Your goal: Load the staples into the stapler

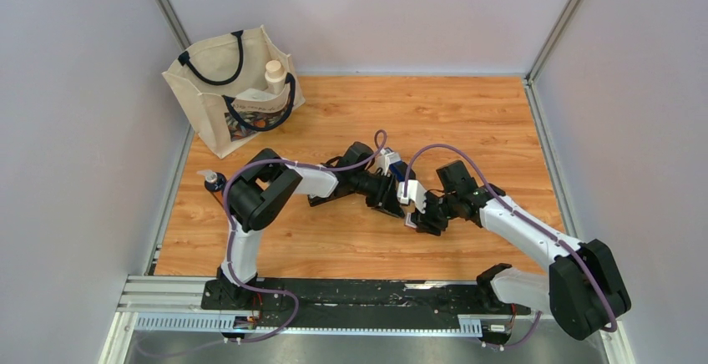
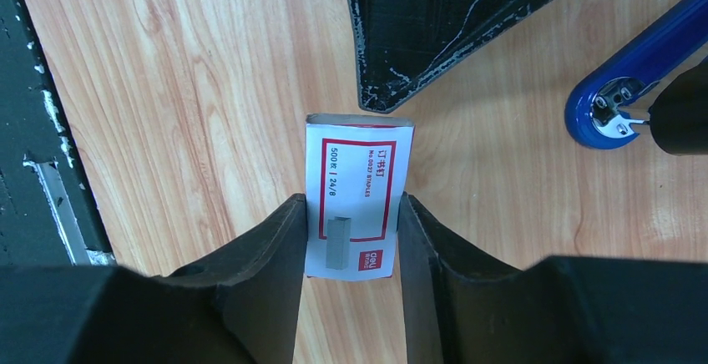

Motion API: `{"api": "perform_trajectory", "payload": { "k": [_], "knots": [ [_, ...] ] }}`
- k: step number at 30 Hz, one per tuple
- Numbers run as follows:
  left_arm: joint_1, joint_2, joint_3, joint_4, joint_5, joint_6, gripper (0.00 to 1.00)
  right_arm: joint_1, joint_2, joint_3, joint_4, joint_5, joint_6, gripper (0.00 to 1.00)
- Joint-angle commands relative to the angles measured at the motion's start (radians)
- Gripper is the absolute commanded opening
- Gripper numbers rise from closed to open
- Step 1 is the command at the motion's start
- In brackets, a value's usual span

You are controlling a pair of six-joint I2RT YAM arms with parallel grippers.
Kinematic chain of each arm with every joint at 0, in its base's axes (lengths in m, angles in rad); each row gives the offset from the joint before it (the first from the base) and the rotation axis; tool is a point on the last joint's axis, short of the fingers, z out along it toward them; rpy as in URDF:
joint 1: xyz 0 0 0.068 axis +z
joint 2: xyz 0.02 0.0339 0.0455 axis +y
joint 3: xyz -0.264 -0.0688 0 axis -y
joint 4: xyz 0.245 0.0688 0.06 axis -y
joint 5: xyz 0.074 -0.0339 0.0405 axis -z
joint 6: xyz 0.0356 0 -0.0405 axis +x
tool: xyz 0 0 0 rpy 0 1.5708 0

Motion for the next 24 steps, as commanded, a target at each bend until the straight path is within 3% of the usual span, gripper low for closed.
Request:
{"api": "perform_trajectory", "payload": {
  "k": [1, 24],
  "knots": [
    [-0.015, -0.047, 0.021, 0.029, 0.018, 0.002, 0.41, -0.003, 0.001, 0.033, 0.044, -0.005, 0.023, 0.43],
    [-0.043, -0.013, 0.038, 0.009, 0.013, 0.007, 0.33, -0.002, -0.019, 0.024, 0.098, 0.015, 0.058, 0.42]
  ]
}}
